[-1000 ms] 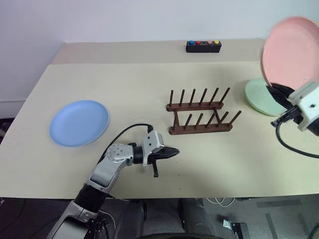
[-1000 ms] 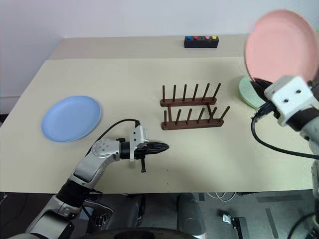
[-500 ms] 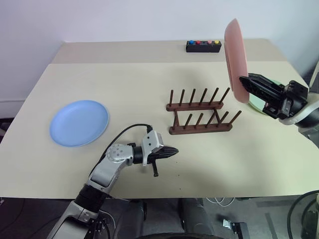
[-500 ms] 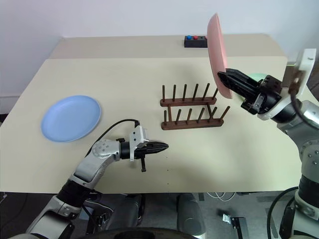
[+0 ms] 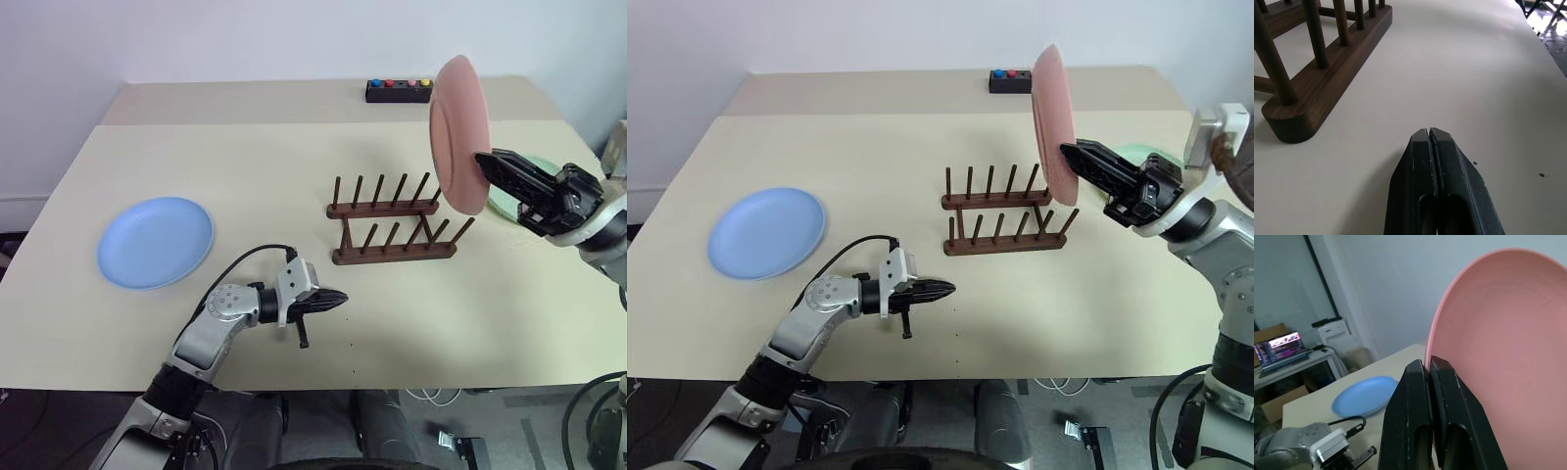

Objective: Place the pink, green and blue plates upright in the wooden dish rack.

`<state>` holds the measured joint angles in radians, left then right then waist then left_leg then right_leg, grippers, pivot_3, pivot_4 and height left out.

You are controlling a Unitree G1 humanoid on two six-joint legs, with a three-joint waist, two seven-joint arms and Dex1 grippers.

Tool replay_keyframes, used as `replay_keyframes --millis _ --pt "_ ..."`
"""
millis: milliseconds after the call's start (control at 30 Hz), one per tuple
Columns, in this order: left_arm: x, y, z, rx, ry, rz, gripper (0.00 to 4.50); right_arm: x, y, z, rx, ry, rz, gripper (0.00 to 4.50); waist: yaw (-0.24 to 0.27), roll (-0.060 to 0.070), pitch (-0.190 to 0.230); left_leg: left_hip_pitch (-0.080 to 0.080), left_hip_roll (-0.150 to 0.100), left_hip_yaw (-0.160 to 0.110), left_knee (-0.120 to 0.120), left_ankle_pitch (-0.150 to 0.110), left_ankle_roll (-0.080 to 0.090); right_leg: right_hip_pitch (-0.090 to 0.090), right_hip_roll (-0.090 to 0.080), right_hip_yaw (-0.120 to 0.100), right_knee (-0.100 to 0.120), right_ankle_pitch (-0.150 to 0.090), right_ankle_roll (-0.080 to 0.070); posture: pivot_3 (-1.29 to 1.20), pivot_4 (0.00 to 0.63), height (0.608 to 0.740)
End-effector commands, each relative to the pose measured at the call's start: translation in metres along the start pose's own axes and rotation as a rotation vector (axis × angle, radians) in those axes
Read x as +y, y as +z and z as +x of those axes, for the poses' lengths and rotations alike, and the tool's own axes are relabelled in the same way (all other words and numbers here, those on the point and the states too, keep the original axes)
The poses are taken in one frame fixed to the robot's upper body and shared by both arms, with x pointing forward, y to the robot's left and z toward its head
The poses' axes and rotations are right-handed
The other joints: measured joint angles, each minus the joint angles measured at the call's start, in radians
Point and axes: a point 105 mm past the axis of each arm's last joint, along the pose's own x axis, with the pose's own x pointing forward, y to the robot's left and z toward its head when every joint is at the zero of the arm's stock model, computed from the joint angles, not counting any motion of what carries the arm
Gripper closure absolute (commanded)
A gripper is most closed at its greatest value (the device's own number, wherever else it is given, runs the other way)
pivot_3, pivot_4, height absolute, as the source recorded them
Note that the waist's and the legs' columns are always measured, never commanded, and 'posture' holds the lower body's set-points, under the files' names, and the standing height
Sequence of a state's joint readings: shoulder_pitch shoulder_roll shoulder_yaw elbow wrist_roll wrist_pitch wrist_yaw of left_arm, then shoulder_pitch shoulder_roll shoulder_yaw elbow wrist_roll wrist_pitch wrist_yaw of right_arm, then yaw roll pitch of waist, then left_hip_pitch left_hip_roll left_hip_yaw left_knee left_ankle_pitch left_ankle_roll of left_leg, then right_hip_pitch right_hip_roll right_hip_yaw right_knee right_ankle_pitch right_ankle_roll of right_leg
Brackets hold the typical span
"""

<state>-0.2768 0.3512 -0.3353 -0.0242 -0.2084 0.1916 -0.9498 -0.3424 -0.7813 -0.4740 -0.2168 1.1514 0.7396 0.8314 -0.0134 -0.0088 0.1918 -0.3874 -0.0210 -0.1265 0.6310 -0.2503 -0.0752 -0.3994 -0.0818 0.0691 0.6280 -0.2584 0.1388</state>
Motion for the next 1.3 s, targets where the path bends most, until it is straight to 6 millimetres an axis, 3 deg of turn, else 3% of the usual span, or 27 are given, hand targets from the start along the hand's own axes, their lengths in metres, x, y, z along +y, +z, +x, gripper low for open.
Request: replay_keyframes --millis 33,900,1033,1200,1300 --pt "0.001 0.011 -0.003 -0.033 0.014 0.024 4.50 0.004 0.007 0.002 -0.029 0.035 -0.003 4.44 0.000 0.000 0.000 0.000 0.000 0.000 0.000 0.000 0.000 0.000 0.000 0.000 0.000 0.000 0.000 0.00 0.150 0.740" --pt "0.001 0.011 -0.005 -0.023 0.027 0.030 4.50 -0.031 -0.016 -0.023 -0.060 -0.072 0.187 4.44 -0.001 0.000 0.000 0.000 0.000 0.000 0.000 0.000 0.000 0.000 0.000 0.000 0.000 0.000 0.000 0.00 0.150 0.740" --pt "0.001 0.011 -0.006 -0.022 0.028 0.029 4.50 -0.031 -0.019 -0.026 -0.051 -0.077 0.193 2.72 -0.001 0.000 0.000 0.000 0.000 0.000 0.000 0.000 0.000 0.000 0.000 0.000 0.000 0.000 0.000 0.00 0.150 0.740" --pt "0.002 0.011 -0.006 -0.020 0.028 0.029 4.50 -0.035 -0.020 -0.030 -0.051 -0.115 0.166 0.17 -0.002 0.000 0.000 0.000 0.000 0.000 0.000 0.000 0.000 0.000 0.000 0.000 0.000 0.000 0.000 0.00 0.150 0.740" --pt "0.001 0.011 -0.006 -0.019 0.027 0.029 4.50 -0.041 -0.020 -0.035 -0.039 -0.166 0.118 0.07 -0.001 0.000 0.000 0.000 0.000 0.000 0.000 0.000 0.000 0.000 0.000 0.000 0.000 0.000 0.001 0.00 0.150 0.740"
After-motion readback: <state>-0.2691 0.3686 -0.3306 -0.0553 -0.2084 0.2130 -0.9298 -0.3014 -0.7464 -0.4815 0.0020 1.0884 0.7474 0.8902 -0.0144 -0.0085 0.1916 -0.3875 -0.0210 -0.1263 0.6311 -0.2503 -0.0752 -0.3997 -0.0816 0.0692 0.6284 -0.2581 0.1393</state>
